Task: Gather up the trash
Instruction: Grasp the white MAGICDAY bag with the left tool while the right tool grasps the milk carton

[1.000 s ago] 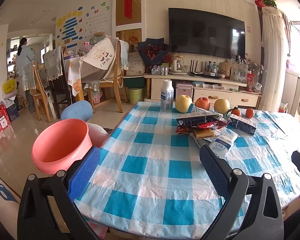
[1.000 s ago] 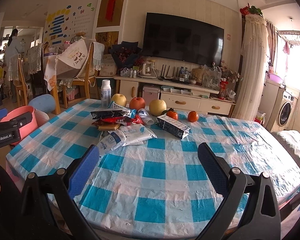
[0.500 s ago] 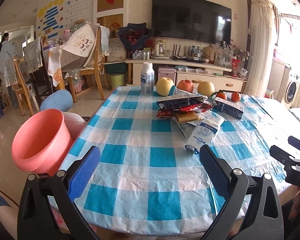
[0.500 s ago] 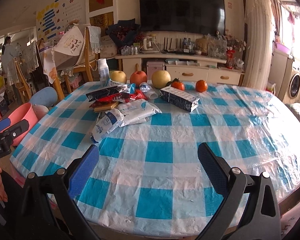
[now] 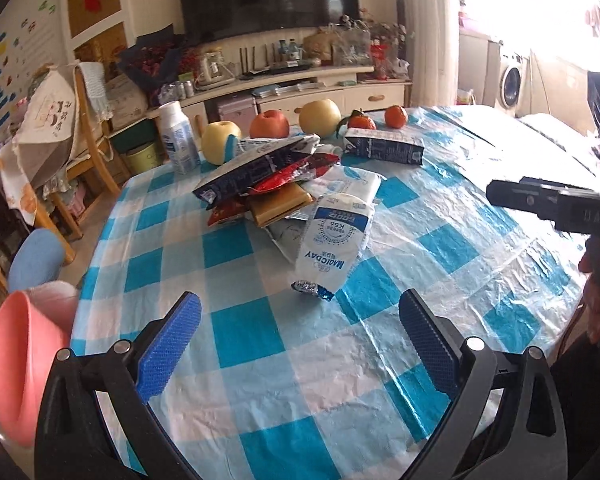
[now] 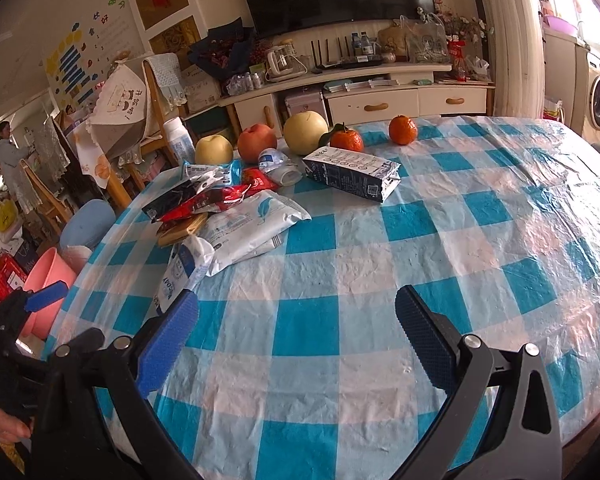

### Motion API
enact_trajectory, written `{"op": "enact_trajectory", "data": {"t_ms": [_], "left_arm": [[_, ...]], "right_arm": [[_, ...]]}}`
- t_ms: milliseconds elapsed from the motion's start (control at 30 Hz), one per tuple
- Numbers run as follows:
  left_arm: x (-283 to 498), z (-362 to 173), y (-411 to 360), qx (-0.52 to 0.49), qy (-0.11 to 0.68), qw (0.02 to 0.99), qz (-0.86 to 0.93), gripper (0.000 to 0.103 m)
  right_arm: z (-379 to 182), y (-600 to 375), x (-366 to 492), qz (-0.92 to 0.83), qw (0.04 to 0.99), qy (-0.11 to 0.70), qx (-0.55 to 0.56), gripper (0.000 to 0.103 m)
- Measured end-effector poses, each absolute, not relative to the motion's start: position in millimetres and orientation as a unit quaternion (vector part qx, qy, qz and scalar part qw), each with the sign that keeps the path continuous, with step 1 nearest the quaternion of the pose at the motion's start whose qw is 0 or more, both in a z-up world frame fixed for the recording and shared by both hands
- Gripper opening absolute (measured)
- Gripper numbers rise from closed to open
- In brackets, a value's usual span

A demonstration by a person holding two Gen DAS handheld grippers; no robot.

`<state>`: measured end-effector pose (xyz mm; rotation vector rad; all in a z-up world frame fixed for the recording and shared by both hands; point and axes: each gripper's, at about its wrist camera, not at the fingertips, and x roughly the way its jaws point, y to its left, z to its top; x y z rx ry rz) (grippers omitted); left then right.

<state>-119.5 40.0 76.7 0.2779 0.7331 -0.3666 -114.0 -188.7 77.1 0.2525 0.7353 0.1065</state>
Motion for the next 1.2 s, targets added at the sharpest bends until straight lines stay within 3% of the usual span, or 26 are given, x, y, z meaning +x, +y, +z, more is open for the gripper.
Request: {"op": "enact_trajectory", "data": {"t_ms": [267, 400, 800, 1133, 1200], "left_arm": [[-78.1, 56.5, 11.8, 0.159, 0.355, 0.895, -0.218, 0.096], [-60.9, 49.8, 17.7, 0.123, 0.366, 0.895, -0.223, 0.084], [-34.2, 33.9, 31.3, 0.043, 0.399, 0.877, -0.263, 0.083], [-19.6, 19.3, 27.3, 0.035, 0.413, 0.864, -0.285, 0.083], [-17.1, 20.4, 27.3, 0.030, 0.410, 0.866, -0.285, 0.076]], "right_arm": [[63.3, -211.1, -51.5, 0.021, 0.921, 0.369, 0.123, 0.099], [58.3, -221.5, -18.6, 0.010, 0.924, 0.364, 0.119, 0.099], [52.9, -241.3, 75.6, 0.051, 0.929, 0.353, 0.097, 0.099], [30.6, -226.8, 121.2, 0.087, 0.906, 0.414, 0.023, 0.099], [29.4, -223.5, 122.2, 0.091, 0.903, 0.420, 0.006, 0.099]]}}
